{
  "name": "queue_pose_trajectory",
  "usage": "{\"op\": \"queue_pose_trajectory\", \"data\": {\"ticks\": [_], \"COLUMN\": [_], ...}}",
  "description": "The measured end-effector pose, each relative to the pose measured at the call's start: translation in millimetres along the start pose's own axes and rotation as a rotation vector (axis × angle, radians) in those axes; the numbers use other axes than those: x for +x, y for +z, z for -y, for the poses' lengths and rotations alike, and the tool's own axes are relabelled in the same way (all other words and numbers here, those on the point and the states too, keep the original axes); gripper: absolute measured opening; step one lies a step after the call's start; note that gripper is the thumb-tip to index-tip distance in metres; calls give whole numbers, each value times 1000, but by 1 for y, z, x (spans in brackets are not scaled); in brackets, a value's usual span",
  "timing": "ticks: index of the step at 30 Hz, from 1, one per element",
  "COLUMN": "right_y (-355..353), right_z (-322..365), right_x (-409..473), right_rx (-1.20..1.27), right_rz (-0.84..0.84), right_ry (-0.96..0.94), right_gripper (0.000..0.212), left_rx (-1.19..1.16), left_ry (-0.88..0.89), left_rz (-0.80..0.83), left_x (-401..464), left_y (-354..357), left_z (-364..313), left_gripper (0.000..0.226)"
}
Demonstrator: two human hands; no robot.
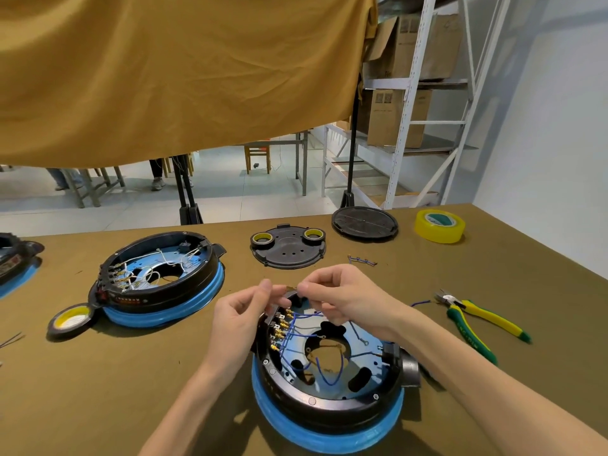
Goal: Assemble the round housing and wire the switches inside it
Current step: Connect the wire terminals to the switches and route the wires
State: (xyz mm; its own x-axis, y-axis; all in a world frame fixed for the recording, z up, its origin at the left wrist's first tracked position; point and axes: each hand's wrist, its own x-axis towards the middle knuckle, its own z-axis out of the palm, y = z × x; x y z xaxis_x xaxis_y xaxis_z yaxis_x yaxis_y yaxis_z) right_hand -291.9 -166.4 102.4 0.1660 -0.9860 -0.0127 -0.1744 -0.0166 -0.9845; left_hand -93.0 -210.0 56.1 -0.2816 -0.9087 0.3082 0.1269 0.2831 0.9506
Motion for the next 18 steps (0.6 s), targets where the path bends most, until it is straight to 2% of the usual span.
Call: {"op": "queue_pose_trajectory", "data": {"ticks": [3,7,10,12,15,18], "right_y": [7,15,18,21,23,25], "right_z": [1,-3,-8,-11,-14,-17], "right_x": [-4,-12,-17,-19,-19,-17], "right_rx": [-215,-564,-805,-870,-882,-800], "right_rz": [-130,-180,-185,-181,-174,-173], "right_ry": [-158,-227,-295,-342,-348,-285], "right_gripper": [13,7,7,9,13,12], "left_rx": [32,18,50,80,175,161], "left_ry": [34,1,27,52,61,29], "left_rz": [-19,8,13,23,10,14], "left_x": [-4,-11,-16,-19,-15,-14], "left_y": [-2,-2,-3,-3,-3,-3], "left_z": [3,13,17,17,18,20], "left_gripper": [29,22,25,26,5,9]}}
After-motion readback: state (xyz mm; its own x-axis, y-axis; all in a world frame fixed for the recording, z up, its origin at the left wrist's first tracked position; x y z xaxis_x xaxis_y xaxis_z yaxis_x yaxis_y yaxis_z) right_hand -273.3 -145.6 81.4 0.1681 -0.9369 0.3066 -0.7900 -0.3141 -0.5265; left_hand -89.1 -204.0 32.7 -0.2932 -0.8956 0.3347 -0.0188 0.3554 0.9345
